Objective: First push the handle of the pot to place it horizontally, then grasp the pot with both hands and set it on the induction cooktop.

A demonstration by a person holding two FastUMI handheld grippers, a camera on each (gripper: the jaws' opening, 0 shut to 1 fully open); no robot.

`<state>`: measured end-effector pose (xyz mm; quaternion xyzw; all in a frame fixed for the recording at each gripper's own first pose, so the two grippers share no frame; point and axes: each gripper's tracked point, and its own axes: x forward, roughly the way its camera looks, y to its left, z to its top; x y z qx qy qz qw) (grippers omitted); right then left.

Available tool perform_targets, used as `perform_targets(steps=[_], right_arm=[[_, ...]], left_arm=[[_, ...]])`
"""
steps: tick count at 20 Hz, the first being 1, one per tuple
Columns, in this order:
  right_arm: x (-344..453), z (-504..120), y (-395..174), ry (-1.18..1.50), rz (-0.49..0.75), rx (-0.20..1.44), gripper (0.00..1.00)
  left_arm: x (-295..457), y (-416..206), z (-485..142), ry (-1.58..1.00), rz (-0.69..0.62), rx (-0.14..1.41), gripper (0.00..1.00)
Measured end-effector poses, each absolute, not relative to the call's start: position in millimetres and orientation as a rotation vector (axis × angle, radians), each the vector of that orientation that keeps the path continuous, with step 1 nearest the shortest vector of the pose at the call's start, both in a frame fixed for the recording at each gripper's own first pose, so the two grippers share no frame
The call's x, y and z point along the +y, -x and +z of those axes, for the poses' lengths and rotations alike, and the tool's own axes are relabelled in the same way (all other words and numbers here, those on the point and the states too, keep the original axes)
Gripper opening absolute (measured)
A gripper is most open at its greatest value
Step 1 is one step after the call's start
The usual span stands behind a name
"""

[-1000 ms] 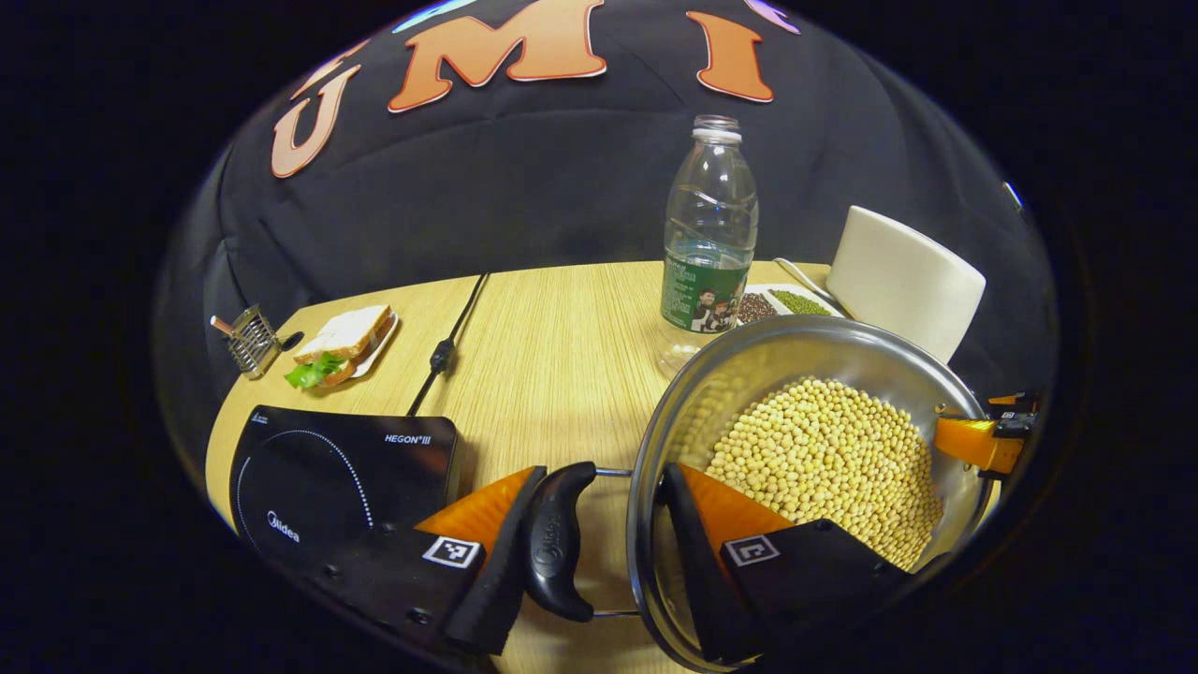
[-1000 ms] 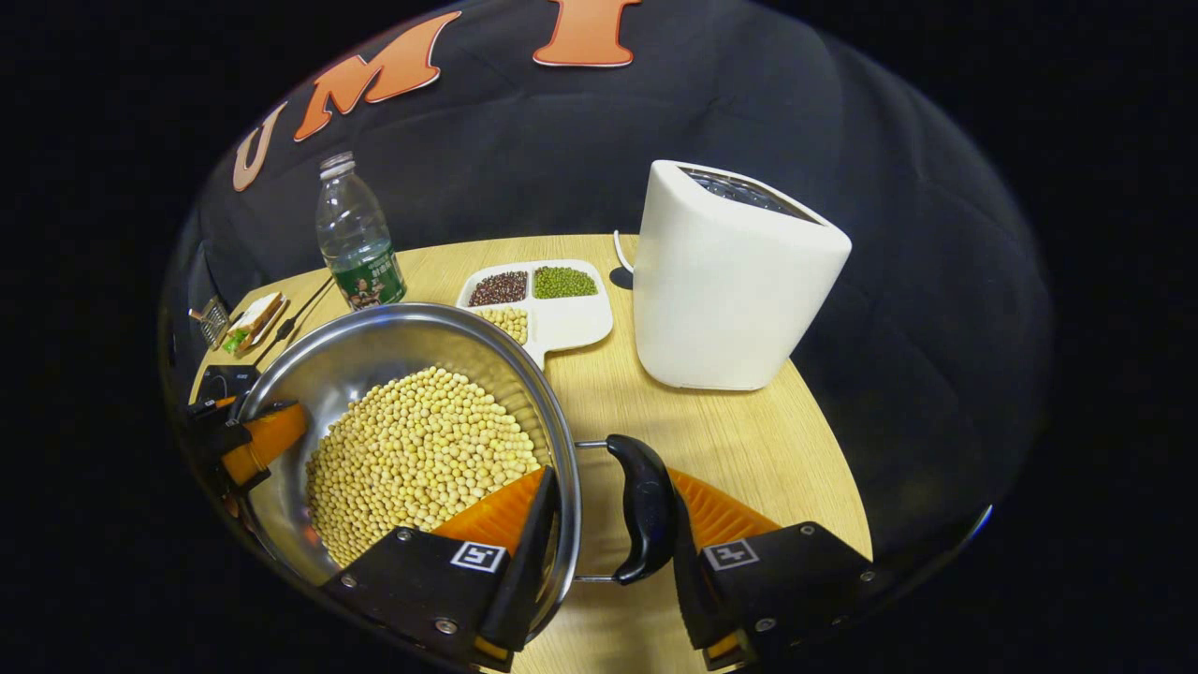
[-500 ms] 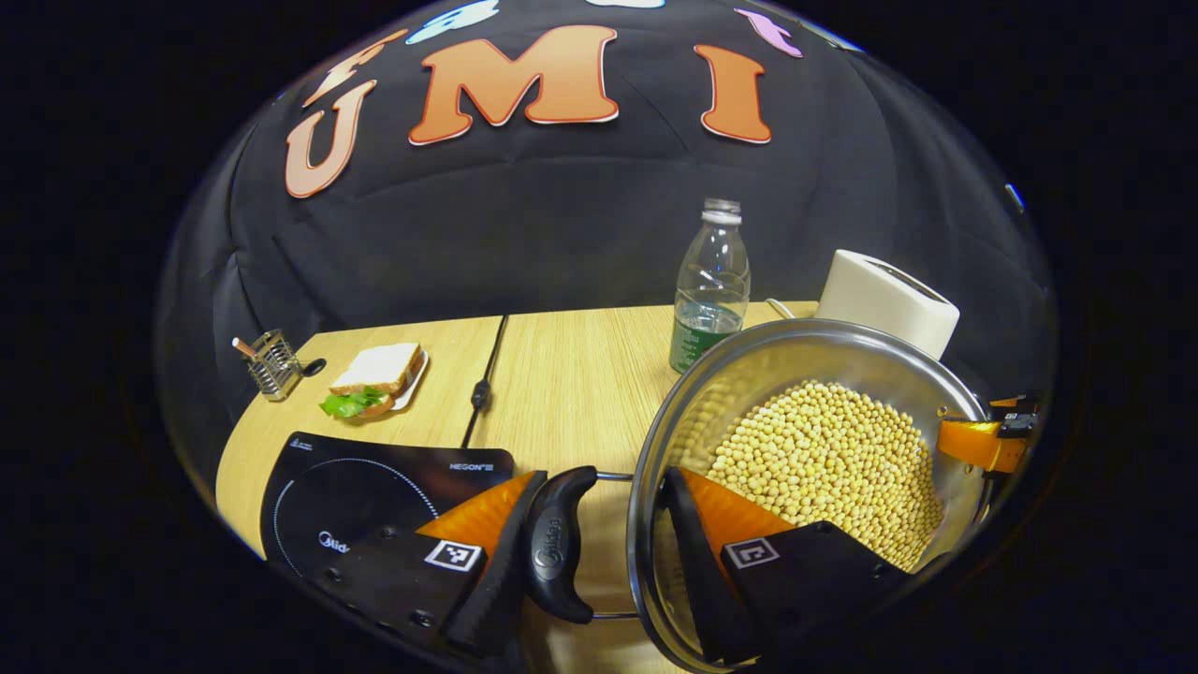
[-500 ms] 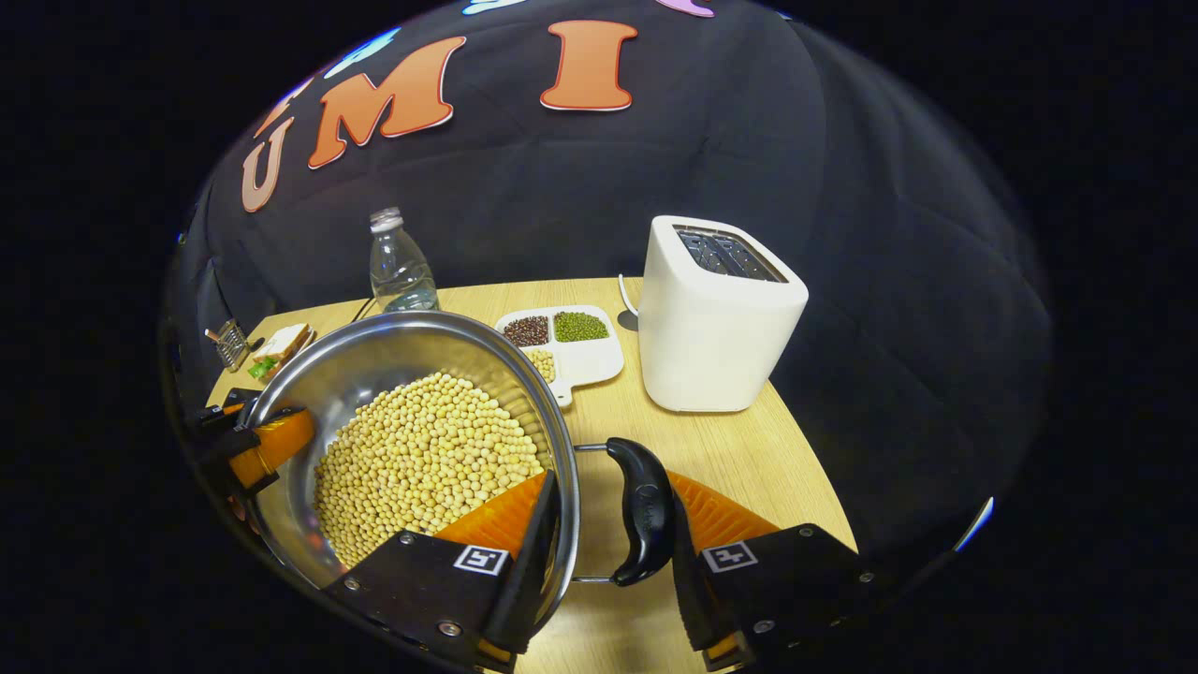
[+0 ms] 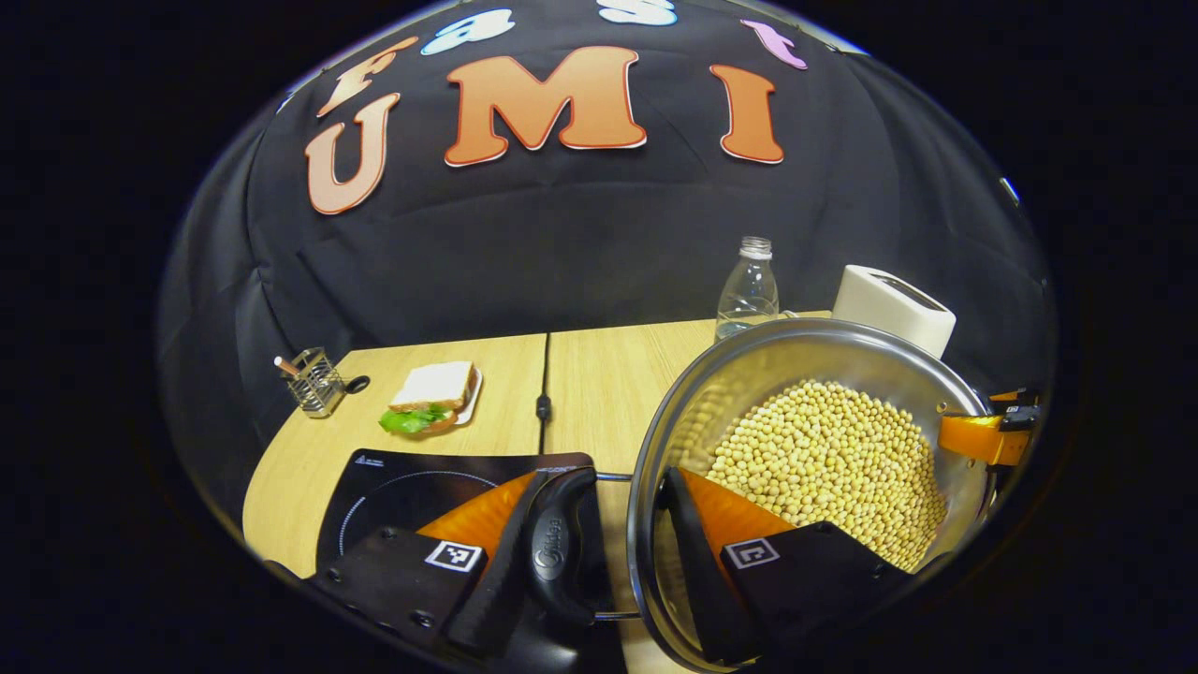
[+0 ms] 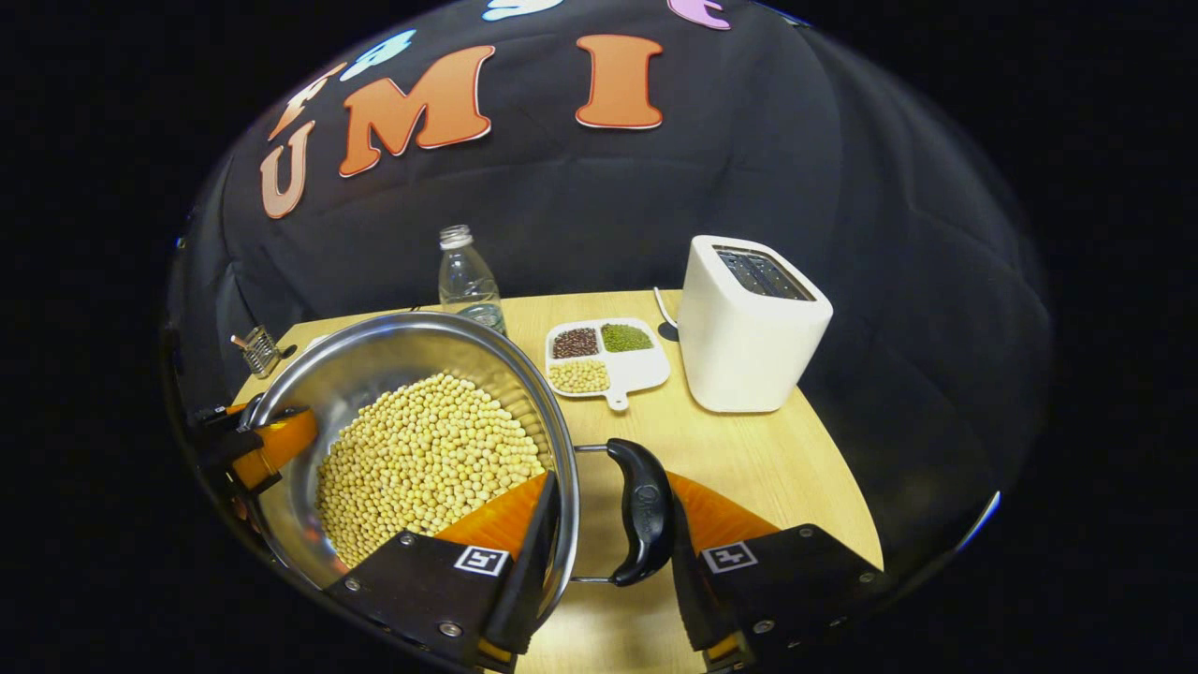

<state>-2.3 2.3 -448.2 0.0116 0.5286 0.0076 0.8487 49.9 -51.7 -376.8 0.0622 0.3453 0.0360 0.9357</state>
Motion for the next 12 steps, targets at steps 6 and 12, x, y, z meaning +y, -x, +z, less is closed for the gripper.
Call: perform_targets(steps=[6, 12], right_arm=[[7.3, -449.7, -4.8, -0.016, 0.051, 1.097, 0.60], [18.6, -476.1, -9.5, -0.023, 0.103, 1.121, 0.60]], left_arm=[[-12.7, -37.6, -359.1, -0.114, 0.109, 0.676, 0.79], [26.3, -21.7, -356.1, -0.125, 0.152, 0.680, 0.79]])
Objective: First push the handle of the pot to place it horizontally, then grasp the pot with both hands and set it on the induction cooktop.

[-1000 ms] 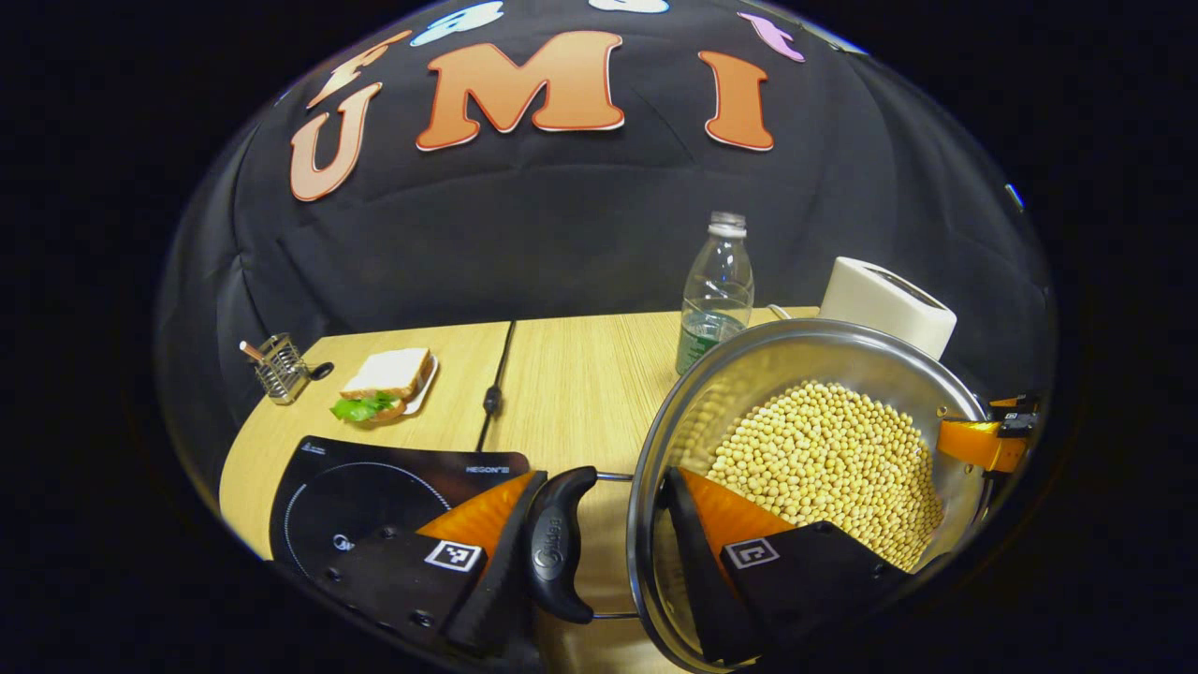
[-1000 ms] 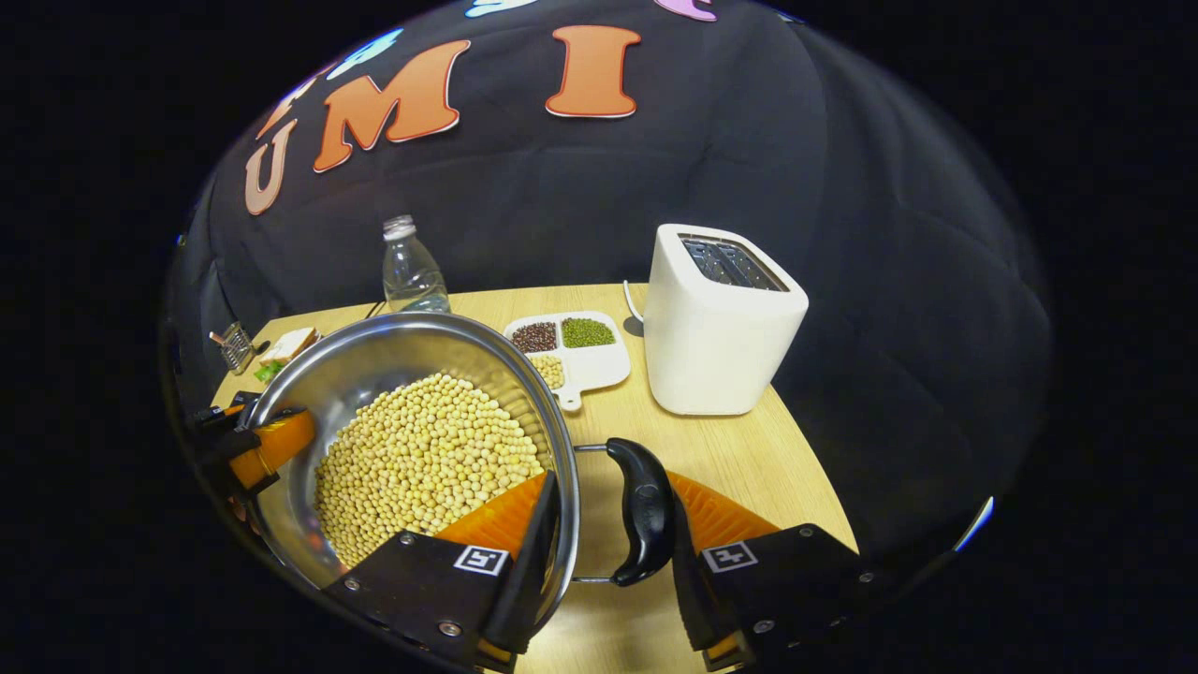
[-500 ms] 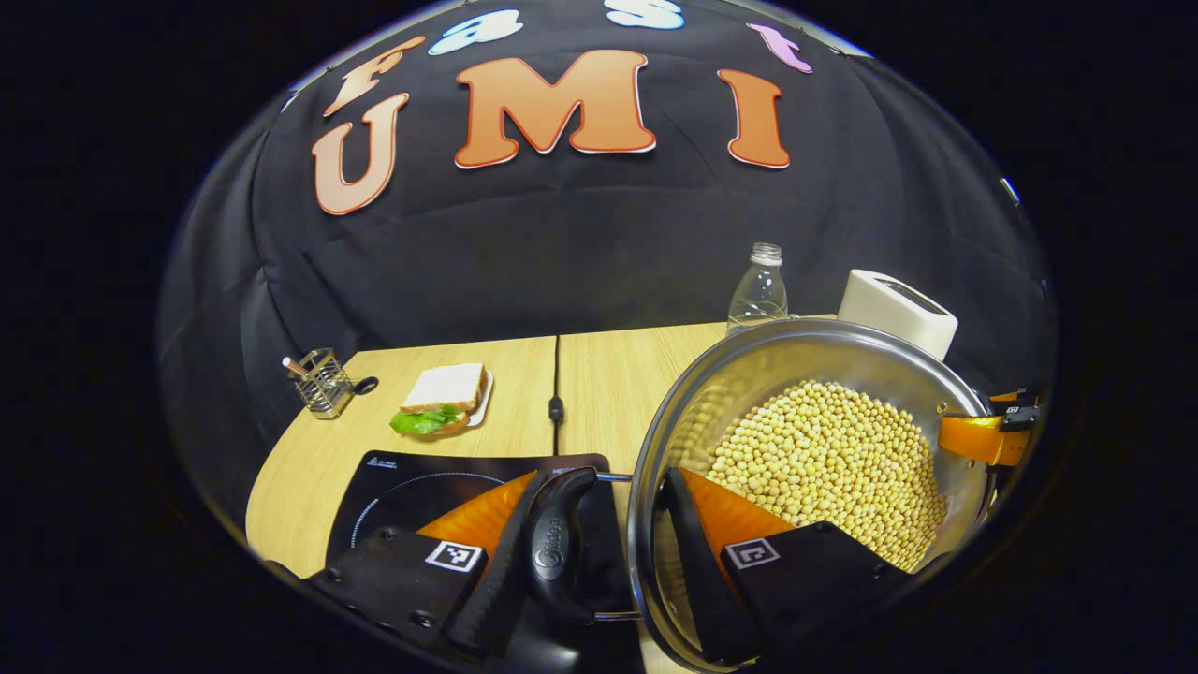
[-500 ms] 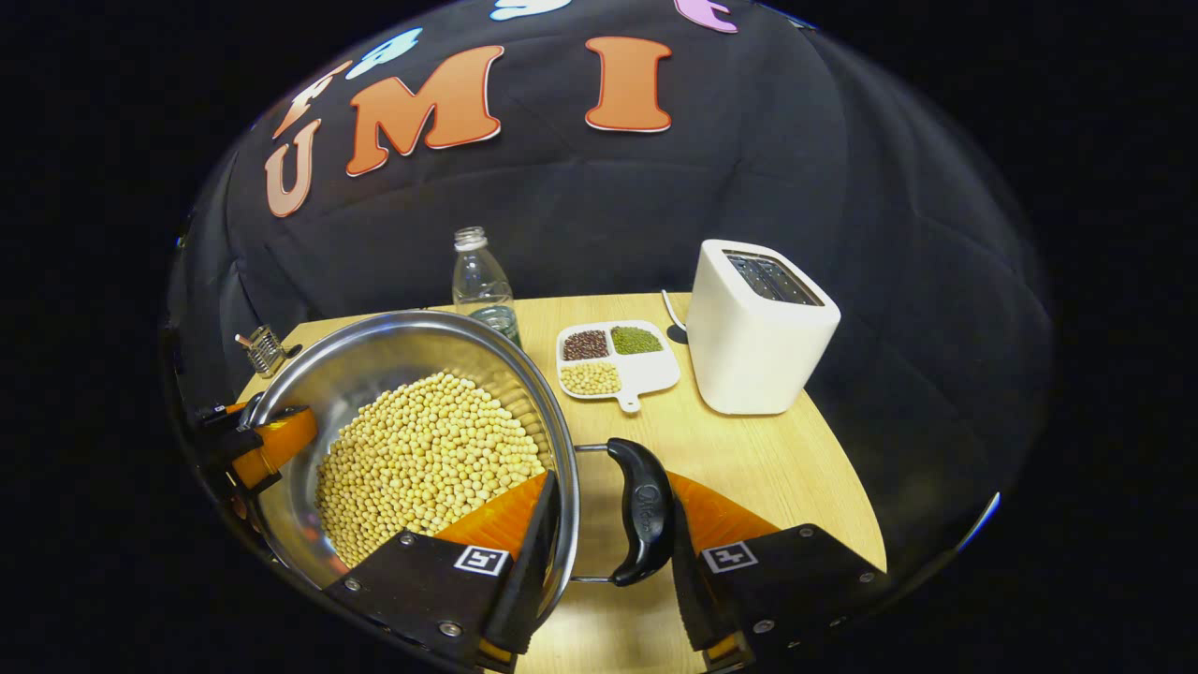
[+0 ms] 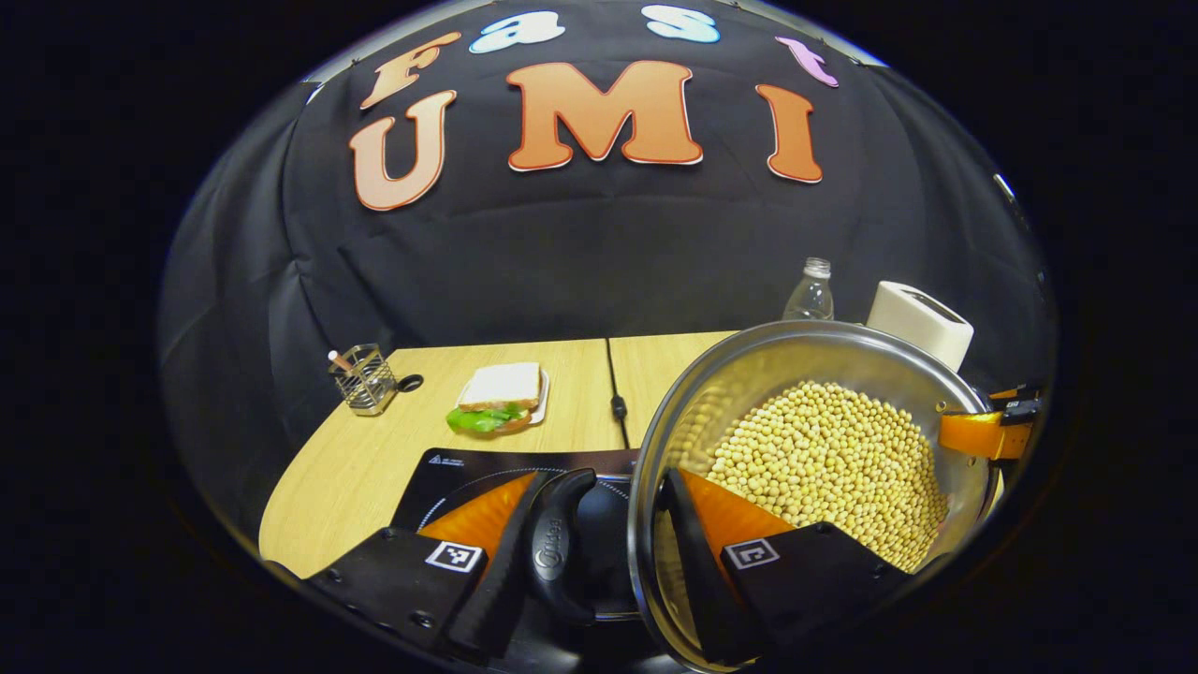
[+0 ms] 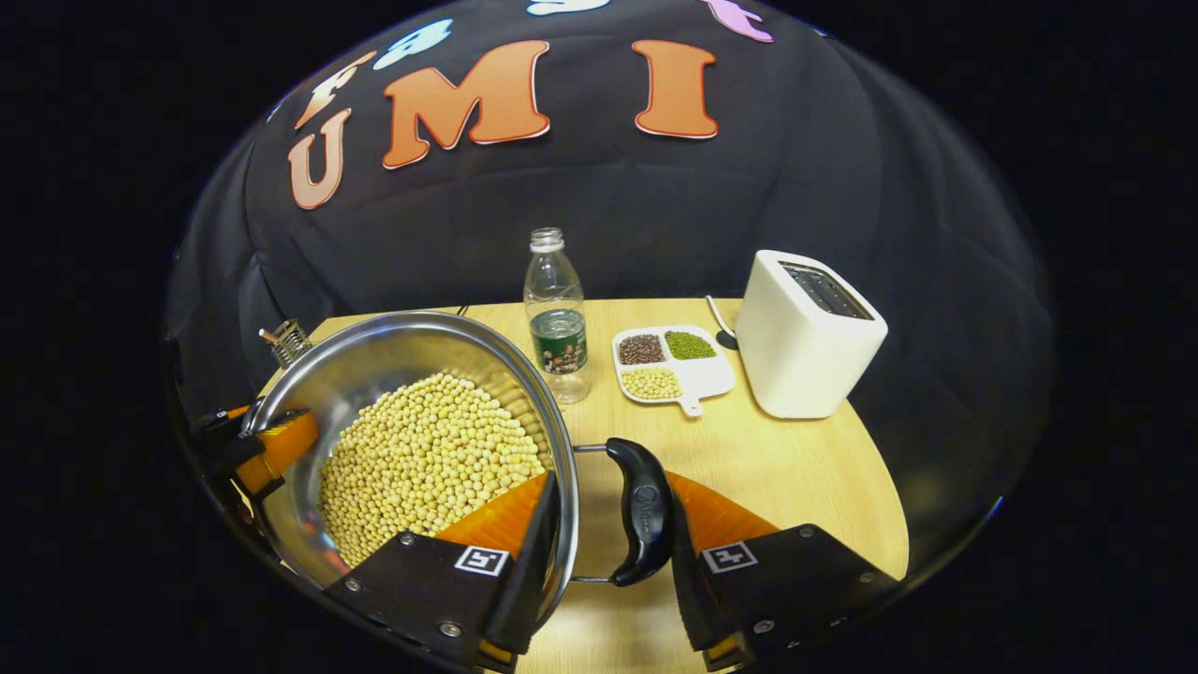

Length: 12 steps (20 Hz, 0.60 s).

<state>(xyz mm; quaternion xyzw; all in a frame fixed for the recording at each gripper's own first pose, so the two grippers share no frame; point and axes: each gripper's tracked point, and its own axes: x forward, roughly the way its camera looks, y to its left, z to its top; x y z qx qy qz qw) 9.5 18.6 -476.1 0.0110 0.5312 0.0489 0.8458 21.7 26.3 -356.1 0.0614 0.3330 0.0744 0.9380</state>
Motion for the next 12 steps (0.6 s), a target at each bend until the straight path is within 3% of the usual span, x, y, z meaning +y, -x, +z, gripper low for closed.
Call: perform_targets(steps=[1, 10, 11, 12], right_arm=[[19.6, -478.5, -11.1, -0.023, 0.108, 1.121, 0.60], [19.2, -487.4, -15.4, -0.028, 0.155, 1.100, 0.61], [19.0, -485.3, -17.0, -0.016, 0.164, 1.096, 0.56], [20.6, -486.2, -20.3, -0.020, 0.165, 1.084, 0.61]], left_arm=[[31.6, -20.8, -355.1, -0.121, 0.160, 0.681, 0.82], [79.5, -3.3, -330.7, -0.110, 0.215, 0.645, 0.79], [81.4, -1.2, -328.4, -0.108, 0.222, 0.646, 0.79], [84.5, 2.4, -325.6, -0.105, 0.229, 0.650, 0.79]])
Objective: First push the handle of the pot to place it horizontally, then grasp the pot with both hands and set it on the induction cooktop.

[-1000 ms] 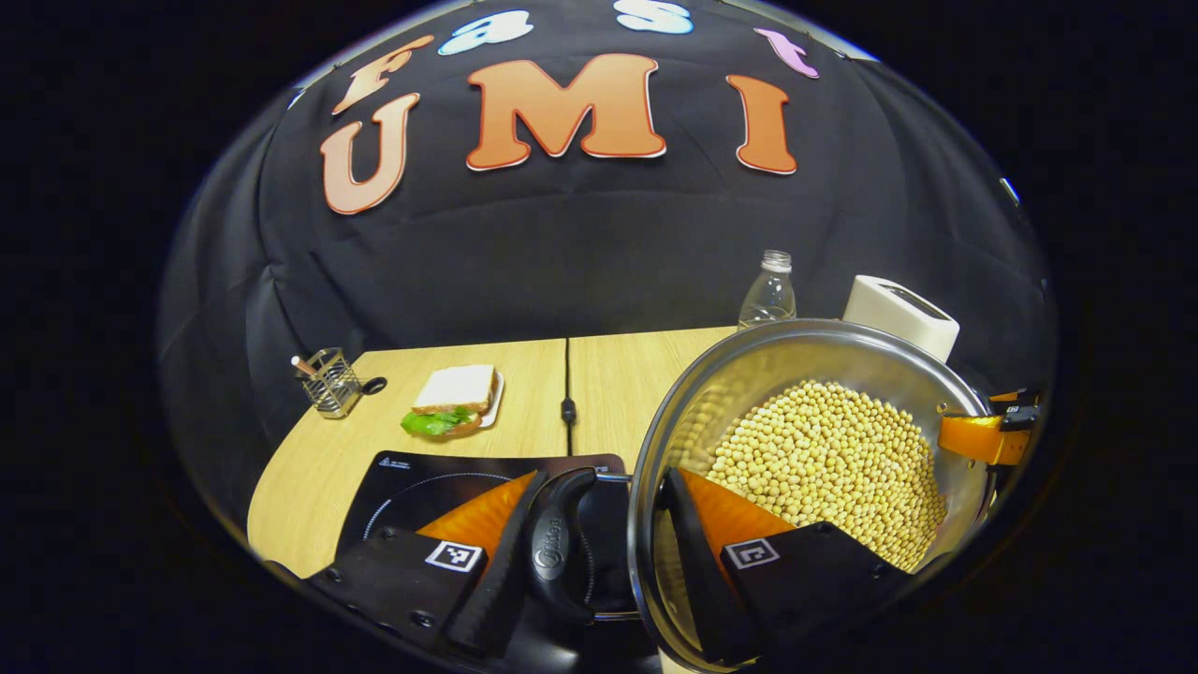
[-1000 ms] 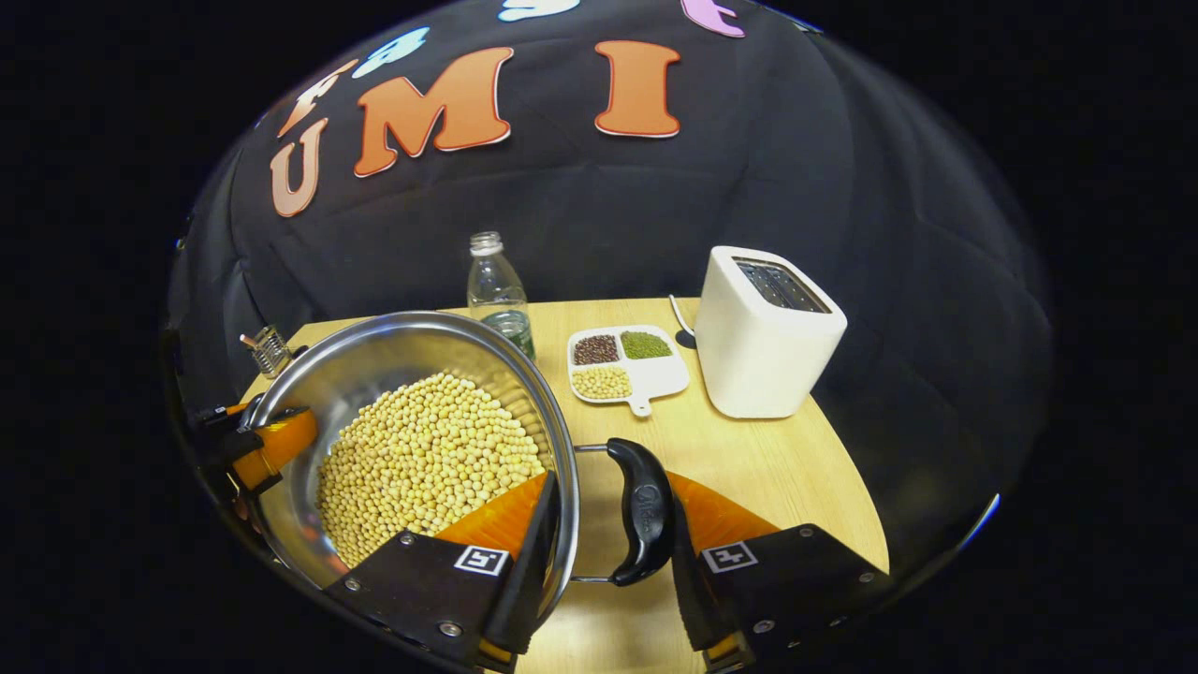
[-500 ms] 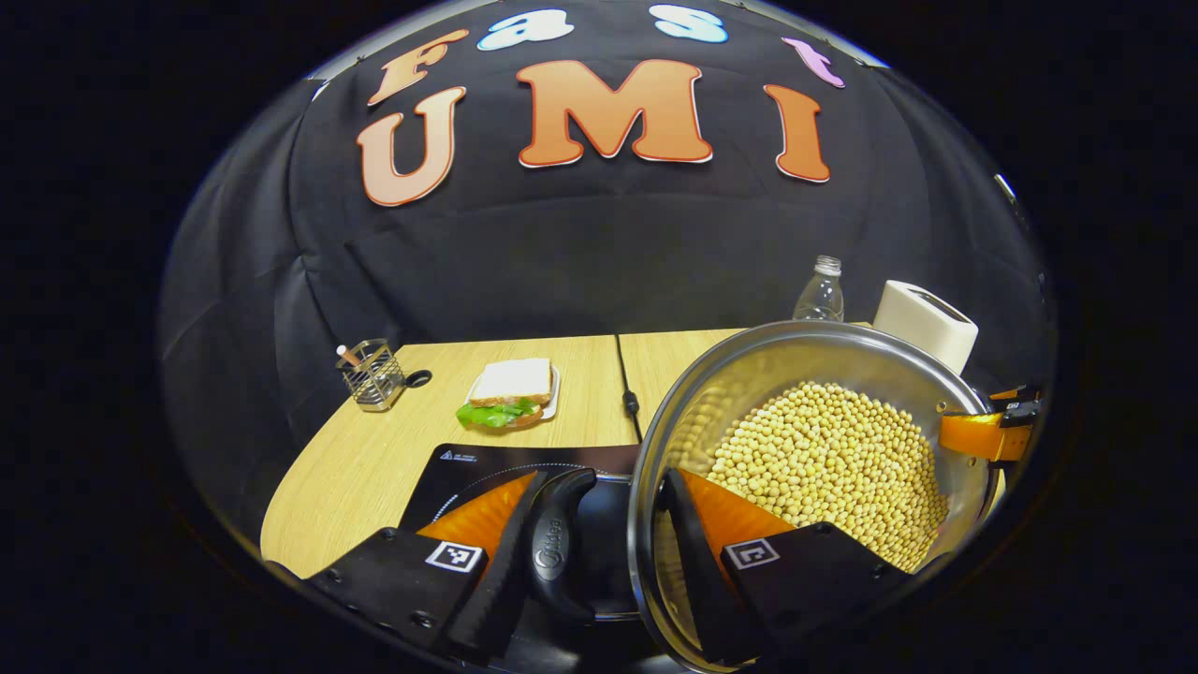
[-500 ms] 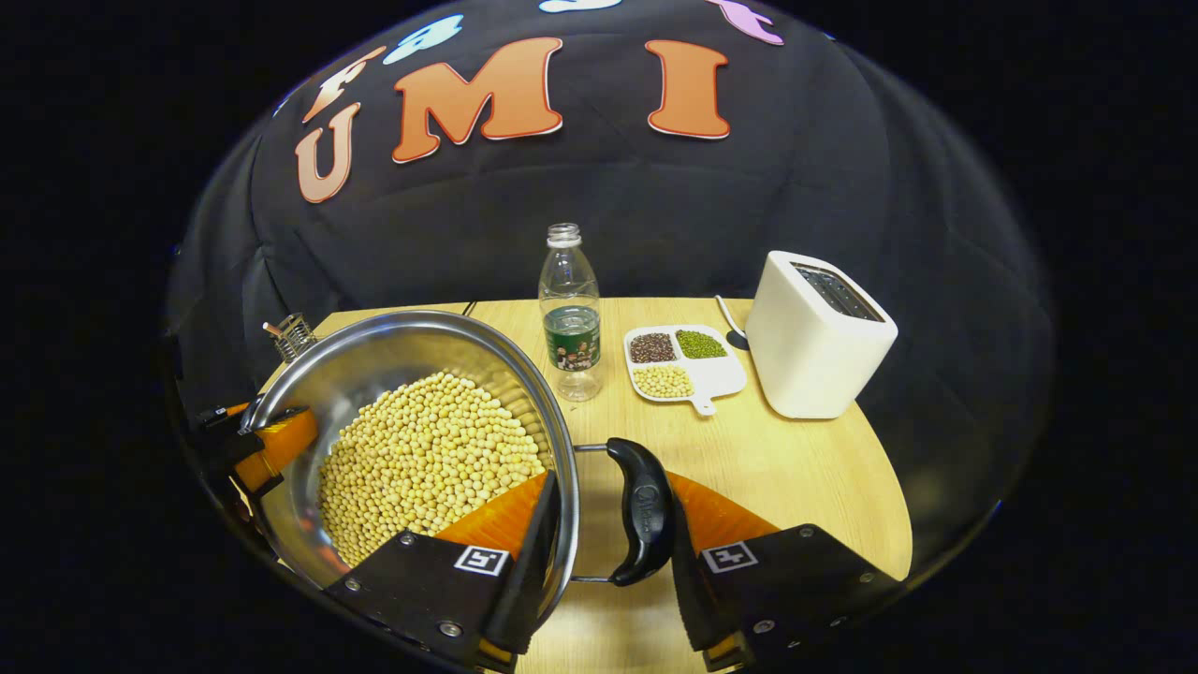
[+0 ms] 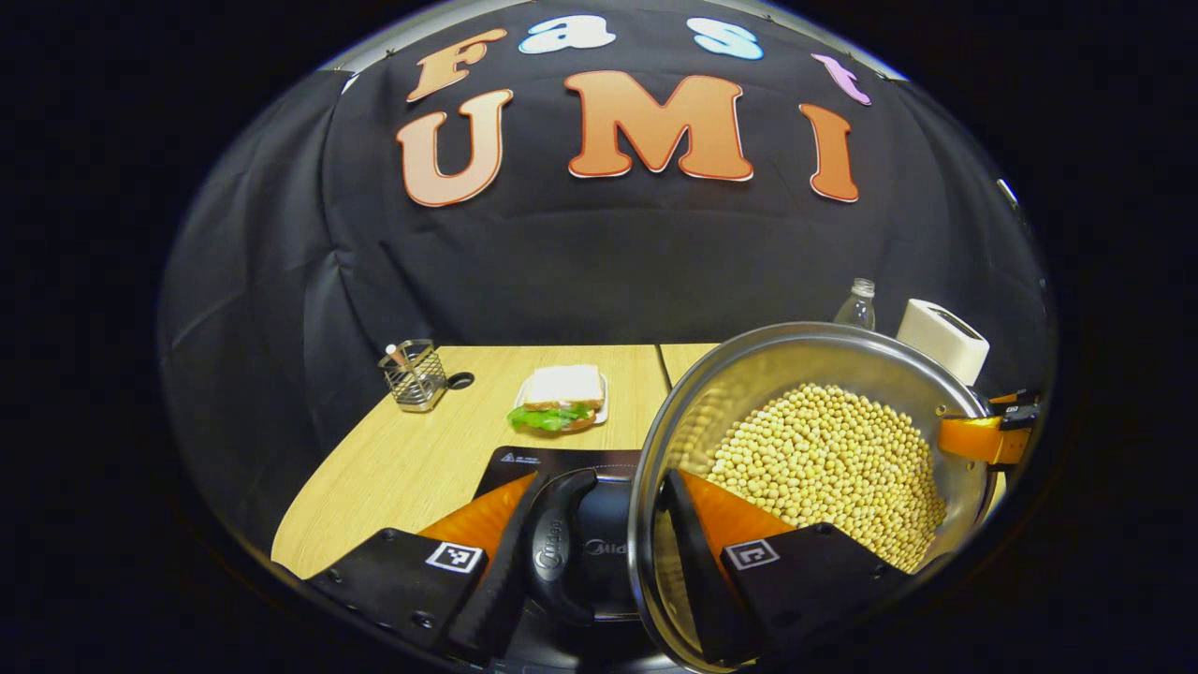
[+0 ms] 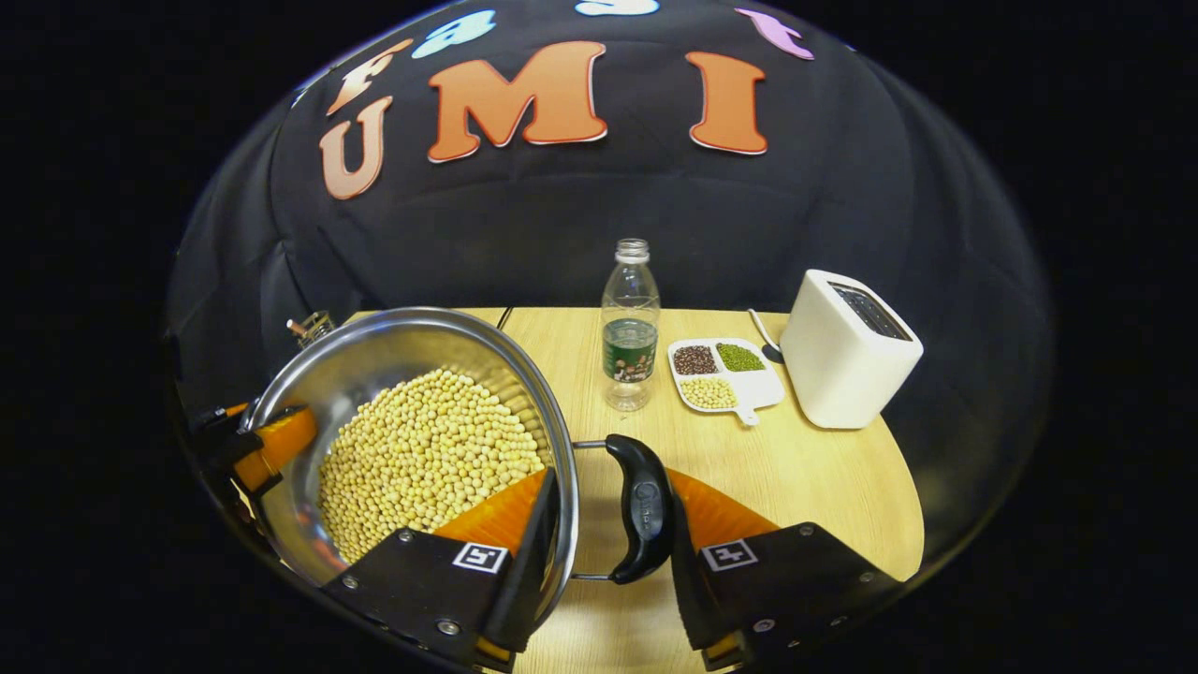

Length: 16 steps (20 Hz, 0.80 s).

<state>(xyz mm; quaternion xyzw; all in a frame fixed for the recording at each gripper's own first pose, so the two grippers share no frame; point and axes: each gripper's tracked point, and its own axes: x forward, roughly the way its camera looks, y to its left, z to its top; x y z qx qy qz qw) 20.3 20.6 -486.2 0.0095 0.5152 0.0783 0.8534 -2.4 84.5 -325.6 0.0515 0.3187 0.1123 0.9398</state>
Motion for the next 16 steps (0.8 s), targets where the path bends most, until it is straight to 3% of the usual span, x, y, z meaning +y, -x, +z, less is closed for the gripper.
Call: perform_targets(steps=[14, 15, 16], right_arm=[[28.3, -518.3, -31.9, -0.053, 0.274, 1.093, 0.61], [30.0, -521.0, -36.0, -0.059, 0.279, 1.097, 0.61], [30.2, -524.7, -36.1, -0.064, 0.283, 1.100, 0.56]], left_arm=[[158.8, 31.3, -301.2, -0.122, 0.342, 0.651, 0.76], [163.8, 31.8, -302.6, -0.121, 0.348, 0.652, 0.79], [169.3, 33.3, -304.4, -0.121, 0.353, 0.653, 0.79]])
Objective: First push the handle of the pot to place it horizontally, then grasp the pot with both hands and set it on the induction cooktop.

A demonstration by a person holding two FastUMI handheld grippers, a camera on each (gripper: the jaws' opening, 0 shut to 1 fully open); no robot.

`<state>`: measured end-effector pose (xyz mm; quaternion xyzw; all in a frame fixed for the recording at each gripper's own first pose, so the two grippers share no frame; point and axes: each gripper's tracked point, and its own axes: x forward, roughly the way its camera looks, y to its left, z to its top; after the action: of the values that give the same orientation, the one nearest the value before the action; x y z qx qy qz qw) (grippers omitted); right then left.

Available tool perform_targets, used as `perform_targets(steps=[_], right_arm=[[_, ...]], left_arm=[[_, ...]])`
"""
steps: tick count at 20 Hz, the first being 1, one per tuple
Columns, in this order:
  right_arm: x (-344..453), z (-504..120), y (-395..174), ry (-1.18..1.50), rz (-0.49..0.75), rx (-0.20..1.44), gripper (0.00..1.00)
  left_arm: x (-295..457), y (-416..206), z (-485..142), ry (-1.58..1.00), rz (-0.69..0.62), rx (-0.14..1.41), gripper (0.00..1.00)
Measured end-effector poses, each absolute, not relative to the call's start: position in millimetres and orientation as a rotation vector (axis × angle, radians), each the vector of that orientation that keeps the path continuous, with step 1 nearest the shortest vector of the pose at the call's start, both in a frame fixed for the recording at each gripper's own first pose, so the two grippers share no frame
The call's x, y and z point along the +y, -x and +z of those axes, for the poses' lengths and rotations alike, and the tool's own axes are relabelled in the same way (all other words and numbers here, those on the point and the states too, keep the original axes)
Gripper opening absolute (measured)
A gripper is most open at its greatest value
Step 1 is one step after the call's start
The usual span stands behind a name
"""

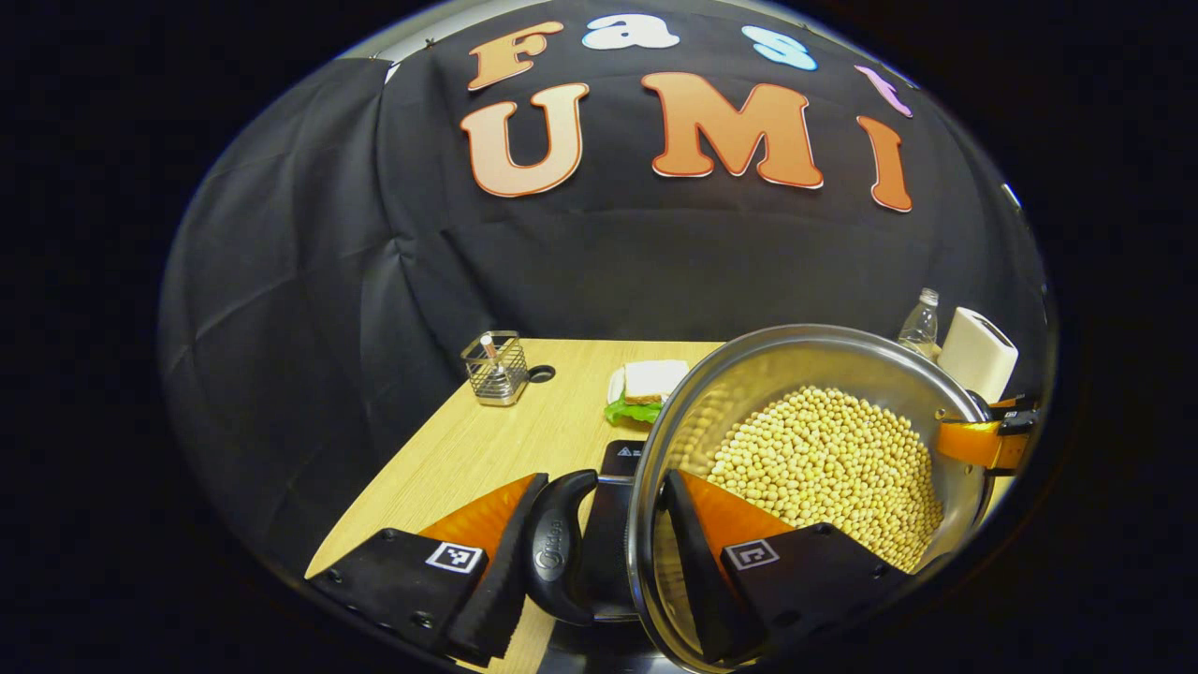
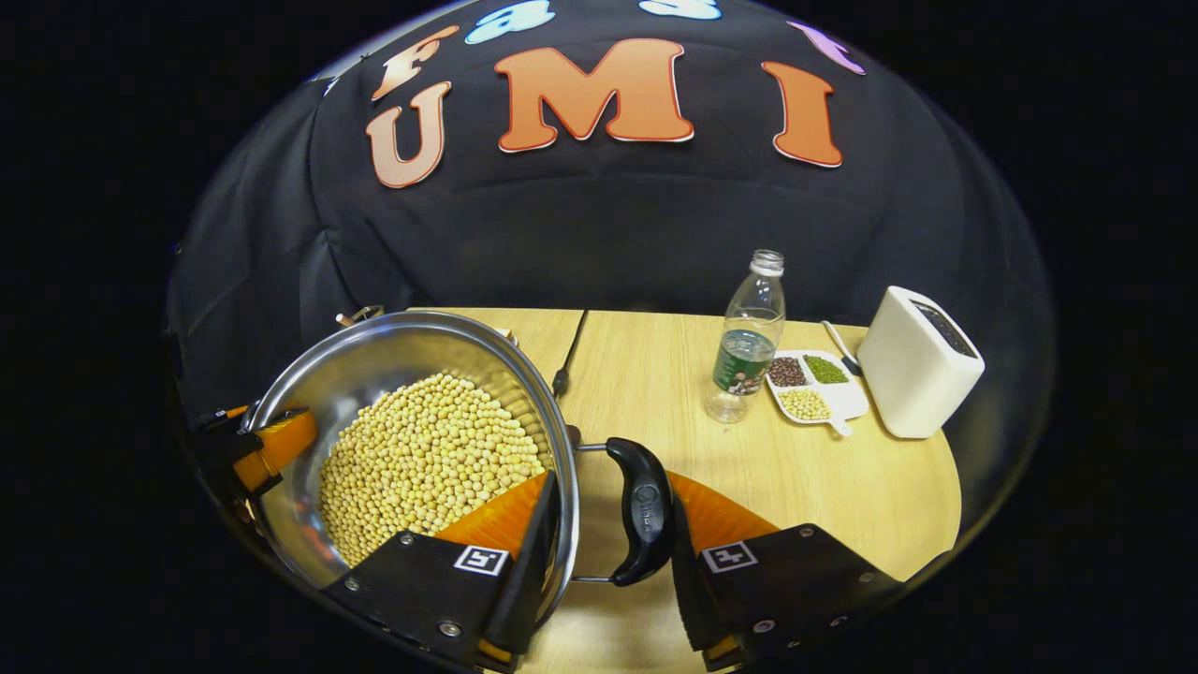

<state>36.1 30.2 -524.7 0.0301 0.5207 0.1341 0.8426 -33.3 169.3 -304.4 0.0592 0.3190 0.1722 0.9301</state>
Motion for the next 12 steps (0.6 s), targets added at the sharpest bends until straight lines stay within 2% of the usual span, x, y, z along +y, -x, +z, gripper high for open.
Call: perform_targets(steps=[1, 7, 8, 12], right_arm=[[29.6, -527.0, -39.5, -0.068, 0.285, 1.104, 0.61], [9.5, -525.3, -50.8, -0.065, 0.292, 1.131, 0.61], [6.7, -527.6, -54.2, -0.062, 0.293, 1.138, 0.61], [3.9, -531.4, -62.8, -0.054, 0.290, 1.182, 0.61]], left_arm=[[172.8, 32.6, -305.5, -0.128, 0.357, 0.656, 0.79], [184.8, 33.0, -315.4, -0.125, 0.364, 0.682, 0.79], [183.5, 34.6, -317.2, -0.121, 0.365, 0.692, 0.76], [184.0, 31.9, -319.8, -0.112, 0.361, 0.734, 0.79]])
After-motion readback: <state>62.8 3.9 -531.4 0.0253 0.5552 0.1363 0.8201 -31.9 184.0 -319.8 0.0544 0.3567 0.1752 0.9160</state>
